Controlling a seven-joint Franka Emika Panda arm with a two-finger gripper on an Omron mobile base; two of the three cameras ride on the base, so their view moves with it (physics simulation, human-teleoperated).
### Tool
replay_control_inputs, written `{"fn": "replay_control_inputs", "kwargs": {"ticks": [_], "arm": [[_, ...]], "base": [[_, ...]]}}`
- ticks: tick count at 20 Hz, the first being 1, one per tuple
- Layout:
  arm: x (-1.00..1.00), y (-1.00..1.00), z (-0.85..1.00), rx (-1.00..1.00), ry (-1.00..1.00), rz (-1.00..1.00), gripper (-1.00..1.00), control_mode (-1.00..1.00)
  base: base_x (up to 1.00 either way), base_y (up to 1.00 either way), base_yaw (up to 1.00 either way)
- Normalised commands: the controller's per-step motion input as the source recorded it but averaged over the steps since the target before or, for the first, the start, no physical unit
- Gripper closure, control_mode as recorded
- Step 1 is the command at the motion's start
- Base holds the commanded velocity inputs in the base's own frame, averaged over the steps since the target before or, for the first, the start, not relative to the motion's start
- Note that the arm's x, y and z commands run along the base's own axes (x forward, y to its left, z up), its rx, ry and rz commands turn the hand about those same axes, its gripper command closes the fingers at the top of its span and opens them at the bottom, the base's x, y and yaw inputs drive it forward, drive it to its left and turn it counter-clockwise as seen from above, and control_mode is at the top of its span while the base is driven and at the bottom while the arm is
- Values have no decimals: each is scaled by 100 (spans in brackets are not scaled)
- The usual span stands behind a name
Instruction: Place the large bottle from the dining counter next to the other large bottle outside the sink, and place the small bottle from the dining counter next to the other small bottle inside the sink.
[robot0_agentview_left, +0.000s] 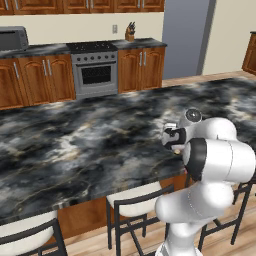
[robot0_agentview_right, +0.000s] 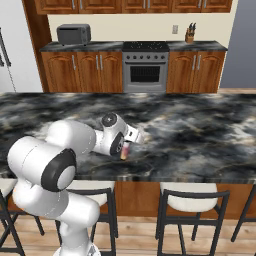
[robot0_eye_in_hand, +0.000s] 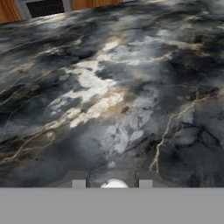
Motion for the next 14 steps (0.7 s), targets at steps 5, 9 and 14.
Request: {"fn": "replay_control_inputs", "kwargs": {"ticks": [5,9,14], "arm": [[-37,0,18,-3,-15,-2,100,-100],[-11,0,15,-2,-10,0,100,-100],[-12,2,17,0,-8,0,100,-100]], "base": [[0,0,0],[0,0,0],[0,0,0]]}}
